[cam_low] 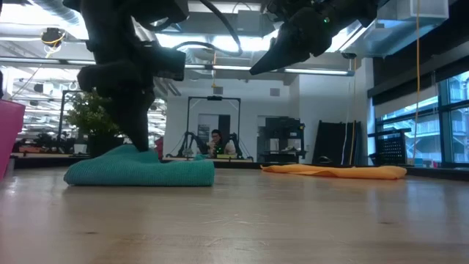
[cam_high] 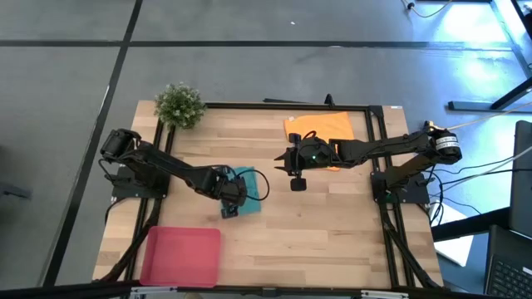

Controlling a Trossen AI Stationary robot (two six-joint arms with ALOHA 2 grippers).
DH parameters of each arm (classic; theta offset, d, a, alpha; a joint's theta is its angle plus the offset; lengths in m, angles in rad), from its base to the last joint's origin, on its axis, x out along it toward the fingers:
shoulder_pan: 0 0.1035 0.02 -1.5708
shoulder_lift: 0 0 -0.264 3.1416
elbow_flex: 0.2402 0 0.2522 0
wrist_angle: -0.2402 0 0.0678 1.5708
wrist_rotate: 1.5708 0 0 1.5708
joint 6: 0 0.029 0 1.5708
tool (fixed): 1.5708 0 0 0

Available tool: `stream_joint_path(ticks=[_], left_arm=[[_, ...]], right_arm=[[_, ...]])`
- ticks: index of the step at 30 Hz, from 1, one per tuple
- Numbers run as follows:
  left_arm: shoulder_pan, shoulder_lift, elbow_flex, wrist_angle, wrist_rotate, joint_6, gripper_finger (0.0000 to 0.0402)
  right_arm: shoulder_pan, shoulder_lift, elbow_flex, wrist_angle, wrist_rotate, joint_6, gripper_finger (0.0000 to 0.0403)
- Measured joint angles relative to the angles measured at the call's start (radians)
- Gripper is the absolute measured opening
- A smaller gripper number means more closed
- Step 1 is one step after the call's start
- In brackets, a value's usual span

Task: Roll microfiber towels into tight, uniform cylinder then place into a basket
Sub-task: Roll the blue microfiber towel

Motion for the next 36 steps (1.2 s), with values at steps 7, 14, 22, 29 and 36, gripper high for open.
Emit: stream_joint_path(ticks=[7,14,22,29,36], left_arm=[[0.0,0.0,0.045,-0.074,-0.083,-0.004,0.0],[0.012,0.006,0.074,-0.117,-0.11,-0.01,0.0],[0.052,0.049,0.073,-0.119,-0.123,-0.025,0.0],[0.068,0.056,0.074,-0.111,-0.128,-0.029,0.0],[0.068,0.056,0.074,-0.095,-0.127,-0.055,0.0007]], right_arm=[[0.0,0.0,0.0,0.0,0.0,0.0,0.0116],[0.0,0.0,0.0,0.0,0.0,0.0,0.0116],[0.0,0.0,0.0,0.0,0.0,0.0,0.0116],[0.0,0.0,0.0,0.0,0.0,0.0,0.0116],[0.0,0.0,0.0,0.0,0.0,0.0,0.0116]])
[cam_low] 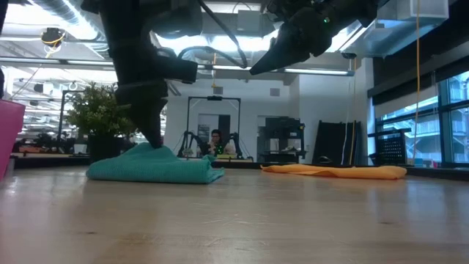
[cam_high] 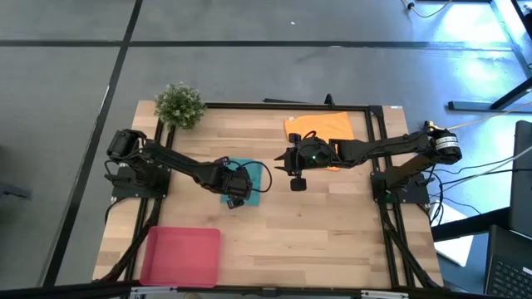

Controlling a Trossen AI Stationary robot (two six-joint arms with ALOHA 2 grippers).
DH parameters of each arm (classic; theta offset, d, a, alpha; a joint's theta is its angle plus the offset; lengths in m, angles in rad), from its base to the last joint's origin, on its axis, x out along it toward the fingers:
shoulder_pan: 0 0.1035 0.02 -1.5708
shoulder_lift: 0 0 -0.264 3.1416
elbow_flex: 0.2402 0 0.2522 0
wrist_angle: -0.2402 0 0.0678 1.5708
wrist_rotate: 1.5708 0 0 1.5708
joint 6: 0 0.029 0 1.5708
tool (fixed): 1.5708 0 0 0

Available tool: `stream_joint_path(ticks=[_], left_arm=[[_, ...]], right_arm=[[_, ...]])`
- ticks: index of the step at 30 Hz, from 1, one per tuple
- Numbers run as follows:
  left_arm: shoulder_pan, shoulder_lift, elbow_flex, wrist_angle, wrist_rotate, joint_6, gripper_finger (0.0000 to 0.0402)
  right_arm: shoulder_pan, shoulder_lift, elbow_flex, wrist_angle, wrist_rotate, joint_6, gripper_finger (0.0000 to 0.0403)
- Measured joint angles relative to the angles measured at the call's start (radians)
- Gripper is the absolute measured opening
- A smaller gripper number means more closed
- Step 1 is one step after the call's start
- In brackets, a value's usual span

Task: Roll microfiber towels into tight, uniform cylinder then place into a basket
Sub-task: Roll the blue microfiber towel

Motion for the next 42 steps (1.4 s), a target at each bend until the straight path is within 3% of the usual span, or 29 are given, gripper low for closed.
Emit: stream_joint_path(ticks=[9,14,21,25,34,42], left_arm=[[0.0,0.0,0.0,-0.001,-0.022,0.008,0.0068],[0.0,0.0,0.0,-0.005,-0.068,0.008,0.0077],[-0.06,-0.04,0.0,-0.069,-0.067,-0.028,0.0078],[-0.103,-0.084,0.0,-0.119,-0.08,-0.112,0.0076],[-0.209,-0.152,0.0,-0.179,-0.082,-0.276,0.0076],[-0.283,-0.173,0.0,-0.191,-0.096,-0.369,0.0076]], right_arm=[[0.0,0.0,0.0,0.0,0.0,0.0,0.0116],[0.0,0.001,0.0,0.0,-0.01,-0.001,0.0116],[0.007,0.057,-0.052,0.088,-0.246,-0.096,0.0116],[0.033,0.096,-0.074,0.124,-0.298,-0.218,0.0116],[0.114,0.275,-0.072,0.34,-0.3,-0.419,0.0116],[0.116,0.46,0.017,0.424,-0.299,-0.425,0.0116]])
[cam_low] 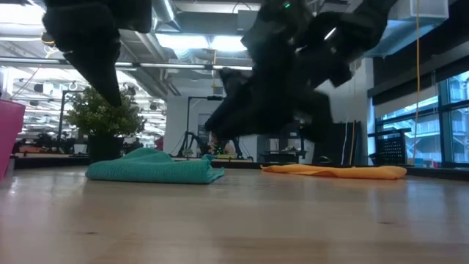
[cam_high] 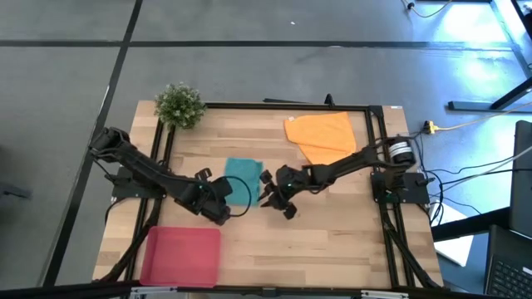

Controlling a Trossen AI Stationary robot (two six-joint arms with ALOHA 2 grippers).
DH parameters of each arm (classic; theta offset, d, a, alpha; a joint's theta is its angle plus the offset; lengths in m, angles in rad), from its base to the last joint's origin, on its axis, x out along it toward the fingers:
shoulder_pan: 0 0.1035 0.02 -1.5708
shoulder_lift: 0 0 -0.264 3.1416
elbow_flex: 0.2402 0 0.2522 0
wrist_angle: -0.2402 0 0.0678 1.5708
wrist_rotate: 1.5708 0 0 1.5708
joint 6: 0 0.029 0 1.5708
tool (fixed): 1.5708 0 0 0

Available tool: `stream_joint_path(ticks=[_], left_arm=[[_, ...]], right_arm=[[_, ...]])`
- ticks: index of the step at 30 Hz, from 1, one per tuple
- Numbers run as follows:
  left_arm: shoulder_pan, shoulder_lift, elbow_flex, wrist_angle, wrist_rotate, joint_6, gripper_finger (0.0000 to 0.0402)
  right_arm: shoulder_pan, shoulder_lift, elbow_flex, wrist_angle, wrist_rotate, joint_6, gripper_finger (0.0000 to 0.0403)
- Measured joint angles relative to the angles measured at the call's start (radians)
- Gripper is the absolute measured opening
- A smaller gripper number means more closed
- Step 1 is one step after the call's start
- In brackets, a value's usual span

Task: Roll microfiber towels into tight, uniform cylinder then place into a basket
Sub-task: Roll the blue microfiber towel

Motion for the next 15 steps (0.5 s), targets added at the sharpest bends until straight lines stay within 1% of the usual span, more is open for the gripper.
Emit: stream_joint_path(ticks=[4,7,10,15], left_arm=[[-0.022,0.0,0.0,0.003,-0.008,-0.007,0.0076],[-0.027,0.0,0.0,0.005,-0.017,-0.028,0.0074],[-0.034,0.0,0.0,0.005,-0.022,-0.037,0.0074],[-0.035,0.0,0.0,0.003,-0.021,-0.044,0.0077]], right_arm=[[0.0,0.085,0.054,0.01,0.014,0.0,0.0116],[-0.001,0.125,0.076,0.006,0.085,0.001,0.0116],[-0.001,0.142,0.082,0.005,0.144,0.002,0.0116],[-0.002,0.15,0.084,-0.04,0.148,0.003,0.0116]])
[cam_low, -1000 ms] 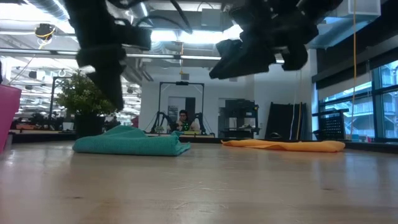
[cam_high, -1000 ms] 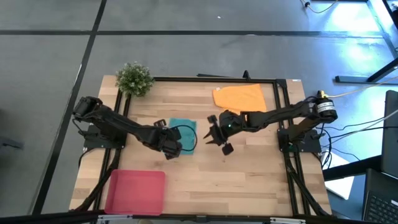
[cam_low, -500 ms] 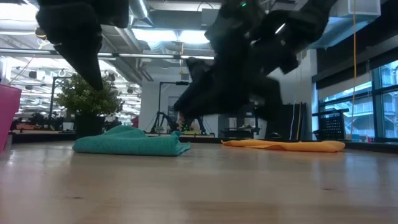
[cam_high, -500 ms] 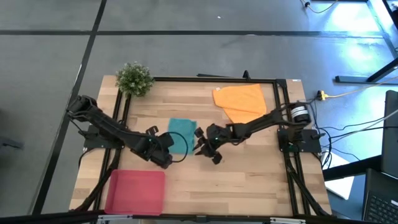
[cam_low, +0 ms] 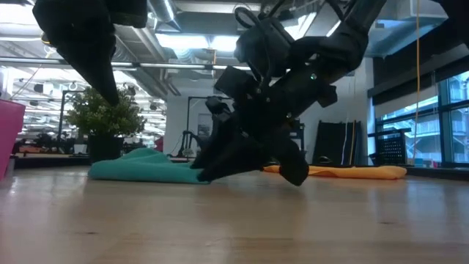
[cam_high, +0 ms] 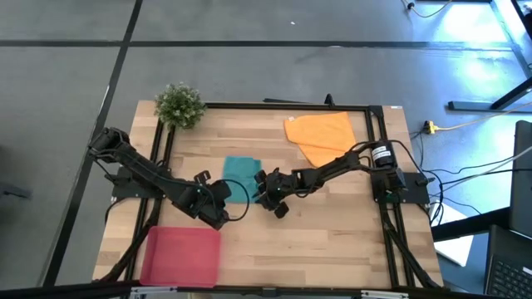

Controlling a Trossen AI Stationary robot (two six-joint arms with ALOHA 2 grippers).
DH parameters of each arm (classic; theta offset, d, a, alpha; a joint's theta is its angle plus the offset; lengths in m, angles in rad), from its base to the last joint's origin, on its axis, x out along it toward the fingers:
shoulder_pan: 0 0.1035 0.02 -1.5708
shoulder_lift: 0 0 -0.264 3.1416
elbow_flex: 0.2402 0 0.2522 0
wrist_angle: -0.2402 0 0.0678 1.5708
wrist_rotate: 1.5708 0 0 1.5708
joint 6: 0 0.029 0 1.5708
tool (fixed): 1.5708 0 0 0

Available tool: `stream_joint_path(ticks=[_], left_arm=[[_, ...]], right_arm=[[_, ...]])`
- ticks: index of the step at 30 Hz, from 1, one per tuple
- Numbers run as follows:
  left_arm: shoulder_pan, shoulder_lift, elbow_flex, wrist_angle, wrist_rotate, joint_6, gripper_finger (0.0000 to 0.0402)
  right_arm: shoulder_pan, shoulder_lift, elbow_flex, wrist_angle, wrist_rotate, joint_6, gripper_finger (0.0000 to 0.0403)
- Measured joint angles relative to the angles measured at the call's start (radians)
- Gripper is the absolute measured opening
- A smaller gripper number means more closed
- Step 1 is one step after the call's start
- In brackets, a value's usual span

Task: Roll microfiber towels into tight, uniform cylinder then place into a basket
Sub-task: Roll the blue microfiber towel

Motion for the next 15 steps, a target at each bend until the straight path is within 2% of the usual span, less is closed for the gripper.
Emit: stream_joint_path(ticks=[9,12,15], left_arm=[[0.0,0.0,0.0,0.005,0.0,-0.001,0.0076],[0.0,0.0,0.0,0.007,0.0,0.0,0.0074],[0.0,0.0,0.0,0.008,0.0,0.0,0.0074]], right_arm=[[-0.003,-0.007,0.003,-0.106,0.116,0.064,0.0107],[-0.003,-0.007,0.003,-0.141,0.129,0.086,0.0077],[-0.003,-0.006,0.003,-0.155,0.128,0.137,0.003]])
